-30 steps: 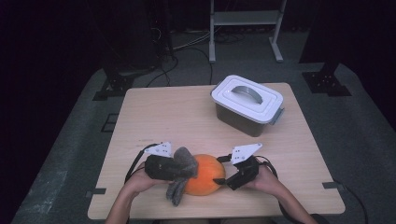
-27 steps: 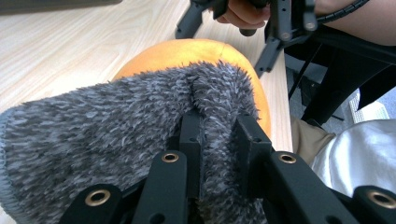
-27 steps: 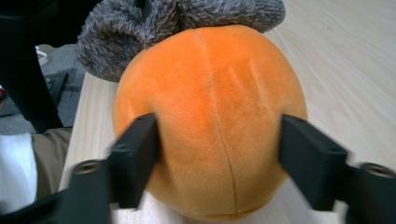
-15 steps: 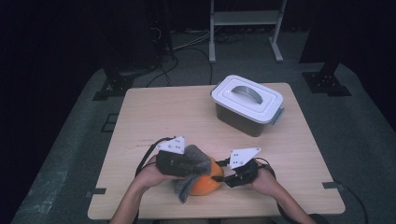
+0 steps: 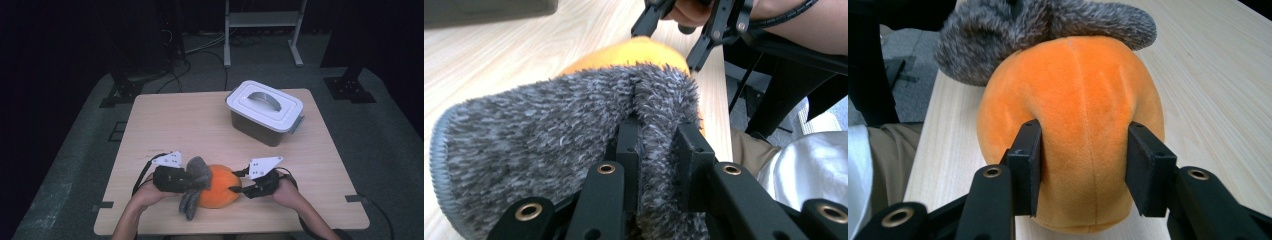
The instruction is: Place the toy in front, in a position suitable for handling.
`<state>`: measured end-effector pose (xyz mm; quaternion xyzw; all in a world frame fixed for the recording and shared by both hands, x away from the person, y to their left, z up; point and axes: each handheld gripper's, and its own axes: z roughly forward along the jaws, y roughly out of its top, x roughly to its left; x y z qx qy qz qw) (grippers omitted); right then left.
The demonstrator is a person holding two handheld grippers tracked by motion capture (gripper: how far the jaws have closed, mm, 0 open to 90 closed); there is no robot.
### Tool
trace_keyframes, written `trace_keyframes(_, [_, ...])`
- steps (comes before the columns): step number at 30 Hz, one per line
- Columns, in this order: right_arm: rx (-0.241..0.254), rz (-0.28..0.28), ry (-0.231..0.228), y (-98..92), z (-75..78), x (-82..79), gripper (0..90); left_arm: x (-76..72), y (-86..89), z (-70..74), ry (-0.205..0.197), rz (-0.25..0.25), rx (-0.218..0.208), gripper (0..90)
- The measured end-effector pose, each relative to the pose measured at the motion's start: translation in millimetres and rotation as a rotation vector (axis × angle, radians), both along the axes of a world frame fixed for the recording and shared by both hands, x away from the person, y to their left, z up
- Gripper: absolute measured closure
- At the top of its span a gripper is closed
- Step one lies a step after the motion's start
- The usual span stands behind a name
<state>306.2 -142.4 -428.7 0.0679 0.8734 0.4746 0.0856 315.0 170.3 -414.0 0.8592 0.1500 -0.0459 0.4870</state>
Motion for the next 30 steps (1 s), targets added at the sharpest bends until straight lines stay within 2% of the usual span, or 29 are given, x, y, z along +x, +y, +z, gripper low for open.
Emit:
trace_keyframes(2, [0.017, -0.003, 0.021, 0.2, -0.5, 0.8, 43.6, -0.9, 0.5, -1.7, 0.004, 0.001, 0.007, 75.2])
trace_keyframes(5, [0.039, -0.036, 0.069, -0.2, -3.0, 2.4, 29.9, -0.7, 0.3, -3.2, 0.015, -0.003, 0.010, 75.2])
trace_keyframes(9, [0.043, -0.055, 0.123, -0.4, -9.2, 6.0, 25.6, -0.9, -2.5, -2.2, 0.016, -0.013, 0.013, 75.2])
trace_keyframes(10, [0.049, -0.056, 0.134, -0.2, -11.3, 7.2, 26.1, -1.0, -3.5, -0.9, 0.010, -0.016, 0.016, 75.1])
trace_keyframes(12, [0.057, -0.052, 0.152, -0.4, -13.4, 8.8, 34.5, -1.2, -6.9, 3.2, 0.003, -0.020, 0.008, 75.1])
trace_keyframes(15, [0.045, -0.037, 0.109, -1.7, -9.7, 5.9, 47.6, -1.0, -14.5, 13.0, -0.022, -0.038, -0.002, 75.1])
trace_keyframes(17, [0.032, -0.028, 0.079, -2.1, -6.9, 3.8, 50.5, -1.3, -21.2, 19.9, -0.034, -0.056, -0.015, 75.1])
trace_keyframes(21, [0.014, -0.014, 0.048, -3.0, -3.8, 2.3, 51.9, -1.0, -31.1, 26.9, -0.064, -0.067, 0.007, 75.1])
trace_keyframes(23, [0.015, -0.021, 0.045, -6.1, -2.4, 2.9, 52.7, 0.9, -28.3, 24.0, -0.057, -0.057, 0.009, 75.2])
trace_keyframes(25, [0.020, -0.027, 0.045, -9.8, -1.2, 3.7, 52.9, 2.9, -21.7, 17.0, -0.048, -0.036, 0.036, 75.2])
trace_keyframes(27, [0.027, -0.035, 0.047, -13.4, -0.5, 4.7, 53.1, 4.2, -12.7, 7.9, -0.020, -0.015, 0.030, 75.2])
trace_keyframes(30, [0.030, -0.043, 0.048, -16.8, 0.0, 5.8, 53.1, 3.7, -1.1, -0.7, -0.005, 0.016, 0.036, 75.1])
